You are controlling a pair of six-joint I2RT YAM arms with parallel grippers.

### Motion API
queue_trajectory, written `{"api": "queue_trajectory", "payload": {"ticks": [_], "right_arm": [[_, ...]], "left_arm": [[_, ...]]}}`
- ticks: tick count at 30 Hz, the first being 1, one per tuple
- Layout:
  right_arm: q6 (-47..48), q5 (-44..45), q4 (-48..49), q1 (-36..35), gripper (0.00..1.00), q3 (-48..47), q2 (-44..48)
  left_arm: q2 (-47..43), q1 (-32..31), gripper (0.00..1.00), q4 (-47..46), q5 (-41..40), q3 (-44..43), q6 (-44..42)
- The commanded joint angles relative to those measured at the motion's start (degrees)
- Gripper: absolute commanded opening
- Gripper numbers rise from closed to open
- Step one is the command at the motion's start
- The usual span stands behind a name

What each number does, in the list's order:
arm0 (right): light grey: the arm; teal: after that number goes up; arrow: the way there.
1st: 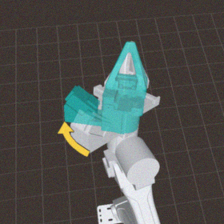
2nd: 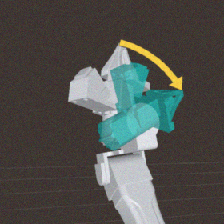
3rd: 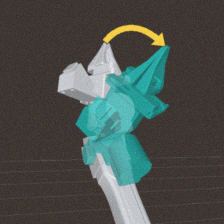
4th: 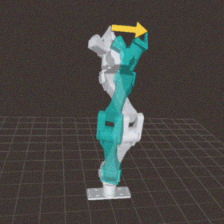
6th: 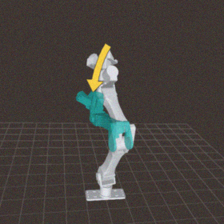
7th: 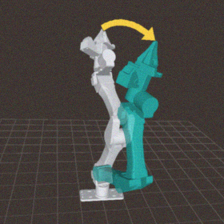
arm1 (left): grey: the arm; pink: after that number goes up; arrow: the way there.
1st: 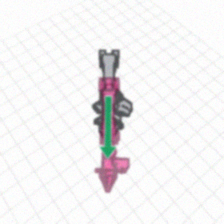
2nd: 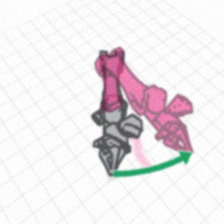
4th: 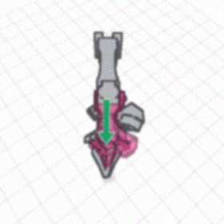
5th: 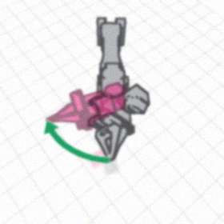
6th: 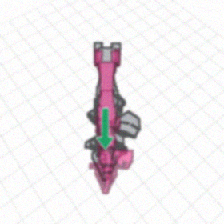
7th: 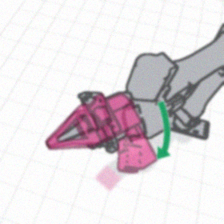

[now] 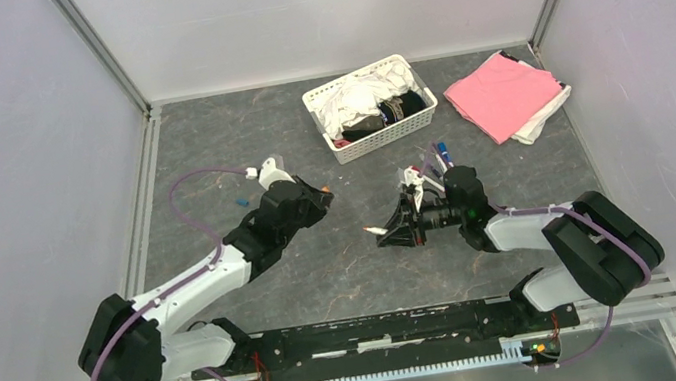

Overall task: Insert the pens into the pen caps
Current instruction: Insert the pen cap onto the pen.

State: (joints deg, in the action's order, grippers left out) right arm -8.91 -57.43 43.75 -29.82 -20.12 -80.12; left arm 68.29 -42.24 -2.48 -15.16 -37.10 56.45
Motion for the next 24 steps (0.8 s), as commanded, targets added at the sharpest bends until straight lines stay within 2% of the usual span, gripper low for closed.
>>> {"api": "queue_trajectory", "payload": {"ticks": [1,9,16,24], "right_arm": [[-0.52,0.28,2.92,-0.78,0.00,-0.47,-0.05],[-6.20,0.86,7.85,-2.08,0.00,0.02,-2.38],[-9.48,5.76,9.58,-5.32,0.00,-0.74,-2.68],[-8.78,10.37,7.98,-5.27,0.00,-1.68,-3.02]], "left_arm": [[-1.90,-0.26,0.02,-3.15,-0.22,1.15,1.29],[-3.00,-0.13,0.02,-4.72,-0.66,3.61,1.86],[-2.83,-0.12,0.02,-7.23,1.71,4.82,3.41],[-4.24,-0.12,0.02,-6.92,6.05,5.70,6.46]]}}
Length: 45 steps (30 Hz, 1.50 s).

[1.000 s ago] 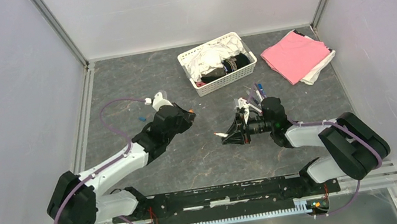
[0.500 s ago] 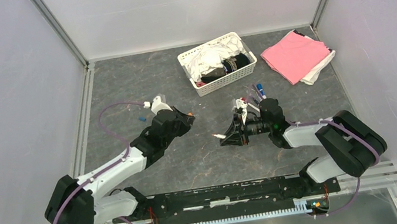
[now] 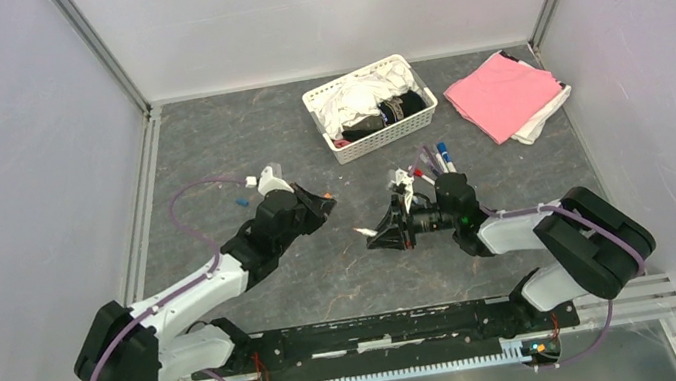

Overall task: Insert the pens into the pen caps
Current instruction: Insert the pen cap onto the pen.

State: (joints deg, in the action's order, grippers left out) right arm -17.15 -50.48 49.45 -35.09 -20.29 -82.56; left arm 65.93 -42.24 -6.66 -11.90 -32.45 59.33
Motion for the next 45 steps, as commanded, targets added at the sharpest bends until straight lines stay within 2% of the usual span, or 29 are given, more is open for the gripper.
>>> {"api": "queue_trajectory", "payload": {"ticks": [1,8,17,23,45], "right_arm": [[-0.64,4.21,2.90,-0.04,0.00,-1.38,-0.82],[-8.64,8.89,13.50,-0.68,0.00,1.78,-2.37],[-9.57,13.38,8.96,-3.38,0.00,1.39,-0.33],[-9.08,15.00,5.29,-3.99,0.00,0.24,0.43],[-10.90,14.96,5.57,-4.60,0.00,-0.31,1.09]], "left_arm": [[-2.14,-0.17,0.02,-2.97,3.59,1.35,4.08],[-5.45,-0.34,0.02,-6.95,6.71,5.92,11.89],[-9.54,-3.32,0.02,-12.37,1.25,10.64,18.00],[-10.52,-5.85,0.02,-12.51,-2.19,10.67,18.59],[-8.06,-9.76,0.02,-9.86,-6.00,8.66,18.10]]}}
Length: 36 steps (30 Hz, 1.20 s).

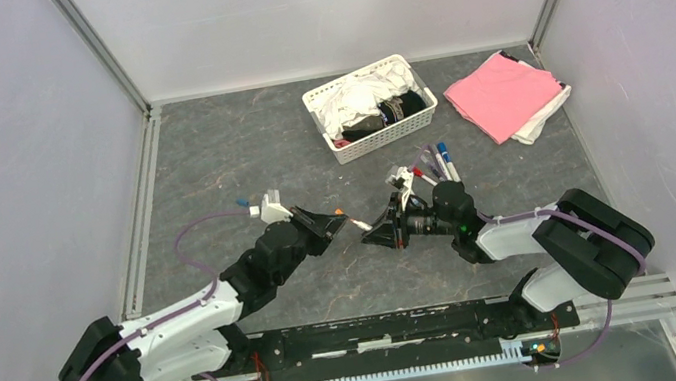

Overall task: Insert the pens into the pen caps
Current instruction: Insert the pen cap onto the pen.

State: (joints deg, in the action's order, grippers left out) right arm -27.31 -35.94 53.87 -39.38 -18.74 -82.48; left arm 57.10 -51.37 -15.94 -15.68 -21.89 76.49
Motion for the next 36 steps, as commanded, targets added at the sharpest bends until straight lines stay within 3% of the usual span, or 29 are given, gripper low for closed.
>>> {"api": "queue_trajectory", "payload": {"ticks": [1,36], "right_arm": [[-0.75,0.41,1.15,-0.36,0.00,-1.83,1.08],[-0.32,2.01,-1.17,-1.07,0.00,-2.32,2.48]], "left_arm": [[0.86,-0.77,0.02,-0.57,-2.31,-2.05,0.88],[1.70,-2.68,0.02,-0.45,-3.79,-2.41,1.78]]}}
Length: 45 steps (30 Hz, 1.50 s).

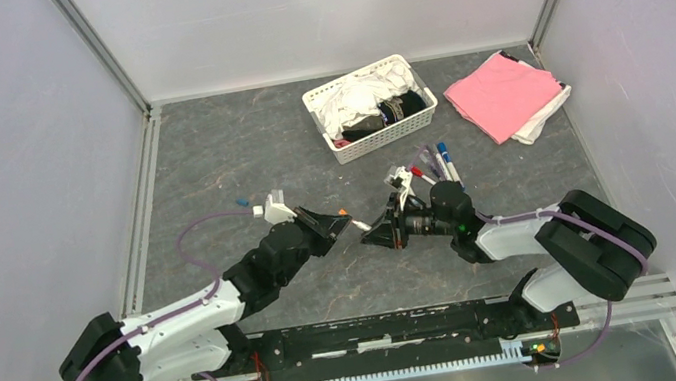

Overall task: Insert the pens into the pen caps
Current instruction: Insert the pen cap onto the pen.

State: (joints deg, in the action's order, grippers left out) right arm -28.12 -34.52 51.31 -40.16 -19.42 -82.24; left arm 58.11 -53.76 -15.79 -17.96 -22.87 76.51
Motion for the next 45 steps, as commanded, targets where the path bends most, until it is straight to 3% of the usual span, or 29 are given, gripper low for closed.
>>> {"api": "queue_trajectory", "payload": {"ticks": [1,19,45], "right_arm": [[0.44,0.60,1.34,-0.28,0.00,-1.59,2.33],[0.31,-0.39,0.81,-0.30,0.00,-1.59,2.17],[0.43,-0.15,-0.58,-0.32,0.00,-2.48,0.92]], "left_arm": [[0.89,-0.36,0.02,-0.64,-1.43,-1.47,1.86],[-3.52,-0.54,0.02,4.09,-6.81,-1.47,1.98],[0.71,-0.65,0.02,0.24,-3.06,-2.97,1.50]]}}
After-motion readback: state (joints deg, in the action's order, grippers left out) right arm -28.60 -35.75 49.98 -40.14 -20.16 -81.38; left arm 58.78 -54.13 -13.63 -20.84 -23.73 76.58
